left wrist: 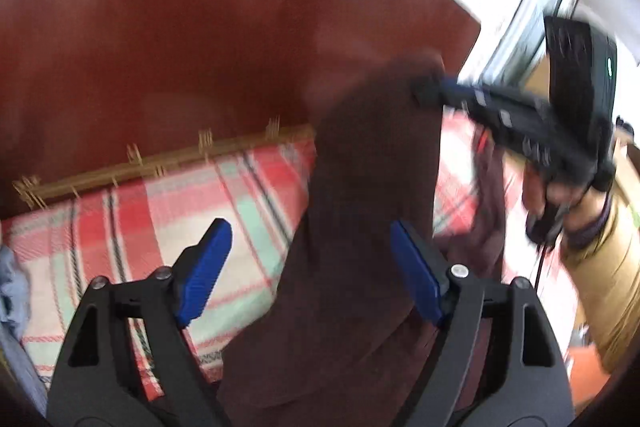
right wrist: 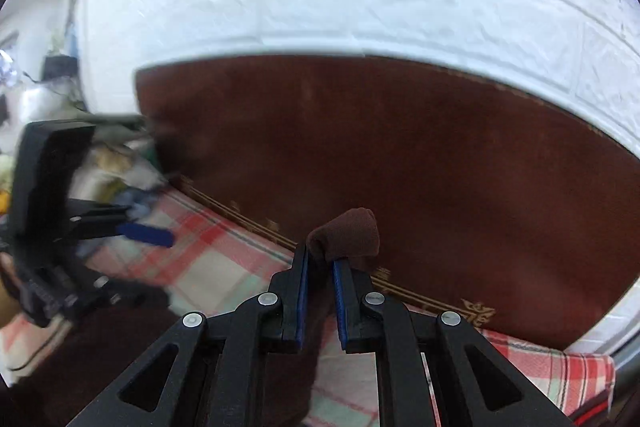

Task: Fold clothes

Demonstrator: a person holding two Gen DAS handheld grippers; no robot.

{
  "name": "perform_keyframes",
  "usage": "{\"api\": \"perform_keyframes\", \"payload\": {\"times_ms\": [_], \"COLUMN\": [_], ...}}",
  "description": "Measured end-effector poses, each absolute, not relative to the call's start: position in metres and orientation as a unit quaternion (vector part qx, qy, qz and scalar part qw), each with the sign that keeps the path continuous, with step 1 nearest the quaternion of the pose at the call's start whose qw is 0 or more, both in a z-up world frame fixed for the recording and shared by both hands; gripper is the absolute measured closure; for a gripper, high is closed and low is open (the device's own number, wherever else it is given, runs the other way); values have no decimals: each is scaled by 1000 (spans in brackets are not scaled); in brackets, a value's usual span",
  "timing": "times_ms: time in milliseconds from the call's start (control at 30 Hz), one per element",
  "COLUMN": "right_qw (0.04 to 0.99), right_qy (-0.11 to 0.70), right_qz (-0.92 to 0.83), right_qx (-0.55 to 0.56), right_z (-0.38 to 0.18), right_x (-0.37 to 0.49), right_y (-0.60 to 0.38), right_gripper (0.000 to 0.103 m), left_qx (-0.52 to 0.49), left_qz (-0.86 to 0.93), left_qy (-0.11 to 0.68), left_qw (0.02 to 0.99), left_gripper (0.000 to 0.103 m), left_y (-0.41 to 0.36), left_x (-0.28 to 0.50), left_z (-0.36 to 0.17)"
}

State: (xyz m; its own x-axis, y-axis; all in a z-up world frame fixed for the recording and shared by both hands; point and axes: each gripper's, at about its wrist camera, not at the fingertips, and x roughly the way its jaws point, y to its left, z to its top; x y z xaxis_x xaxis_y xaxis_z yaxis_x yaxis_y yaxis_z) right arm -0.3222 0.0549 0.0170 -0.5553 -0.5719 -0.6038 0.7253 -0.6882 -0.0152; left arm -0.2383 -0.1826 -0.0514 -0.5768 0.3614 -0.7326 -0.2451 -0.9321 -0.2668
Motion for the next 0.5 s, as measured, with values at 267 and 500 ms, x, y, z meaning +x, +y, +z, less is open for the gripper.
{"api": "perform_keyframes", "payload": {"times_ms": [267, 500], "right_qw": [372, 438], "right_qy": [58, 38], "right_qz": [-833, -767], "right_qx": [405, 467], "right_z": [-51, -88], "right_x": [-344, -326], "right_y": [85, 107], "right_gripper": [43, 41], "left_qx": [-502, -495], "left_qz": [849, 854], "left_qy": [66, 70], "left_qw": [151, 143], "left_gripper": [21, 76], "left_y": [-154, -147], "left_x": [-237, -233], "left_z": [-119, -120]}}
